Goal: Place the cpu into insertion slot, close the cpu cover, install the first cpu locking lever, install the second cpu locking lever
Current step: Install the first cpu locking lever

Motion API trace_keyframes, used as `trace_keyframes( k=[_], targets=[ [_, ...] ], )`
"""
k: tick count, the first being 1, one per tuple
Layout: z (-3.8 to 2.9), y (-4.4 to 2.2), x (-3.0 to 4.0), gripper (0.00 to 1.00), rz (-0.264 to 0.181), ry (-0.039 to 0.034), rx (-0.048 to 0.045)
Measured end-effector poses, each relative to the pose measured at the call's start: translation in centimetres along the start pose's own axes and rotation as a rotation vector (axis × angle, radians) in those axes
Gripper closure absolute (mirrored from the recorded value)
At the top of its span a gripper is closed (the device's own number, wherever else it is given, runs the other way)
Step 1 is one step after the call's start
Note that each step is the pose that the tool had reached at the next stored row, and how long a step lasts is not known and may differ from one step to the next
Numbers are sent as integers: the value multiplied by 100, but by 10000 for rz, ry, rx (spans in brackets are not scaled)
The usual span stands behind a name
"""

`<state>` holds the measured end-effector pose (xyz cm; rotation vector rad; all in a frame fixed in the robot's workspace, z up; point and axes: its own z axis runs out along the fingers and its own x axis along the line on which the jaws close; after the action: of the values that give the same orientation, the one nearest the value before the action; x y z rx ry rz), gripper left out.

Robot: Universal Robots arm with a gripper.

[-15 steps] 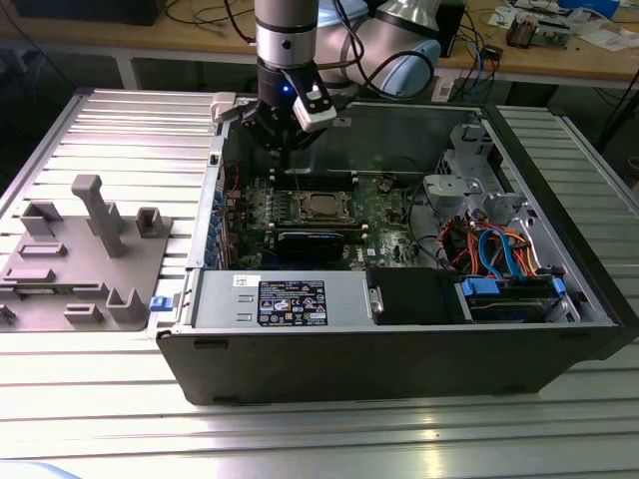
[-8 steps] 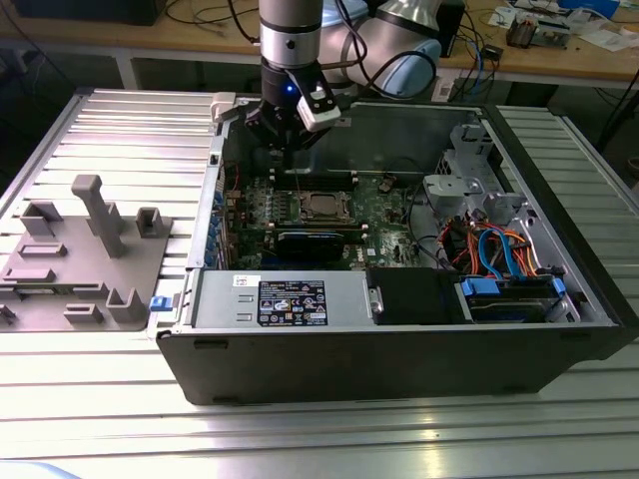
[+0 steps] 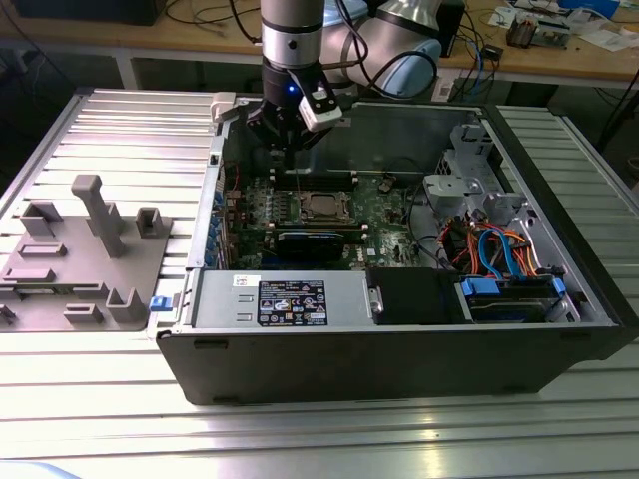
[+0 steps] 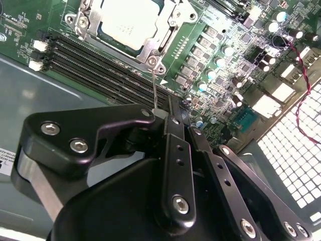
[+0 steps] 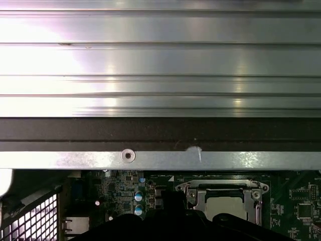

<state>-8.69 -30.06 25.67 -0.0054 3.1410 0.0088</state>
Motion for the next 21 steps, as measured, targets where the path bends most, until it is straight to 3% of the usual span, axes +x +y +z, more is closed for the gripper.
trace_keyframes(
  k=[8,21],
  targets=[
    [0,0,-50,89,0,0,1],
    [0,-1,-209,89,1,2,4]
  ],
)
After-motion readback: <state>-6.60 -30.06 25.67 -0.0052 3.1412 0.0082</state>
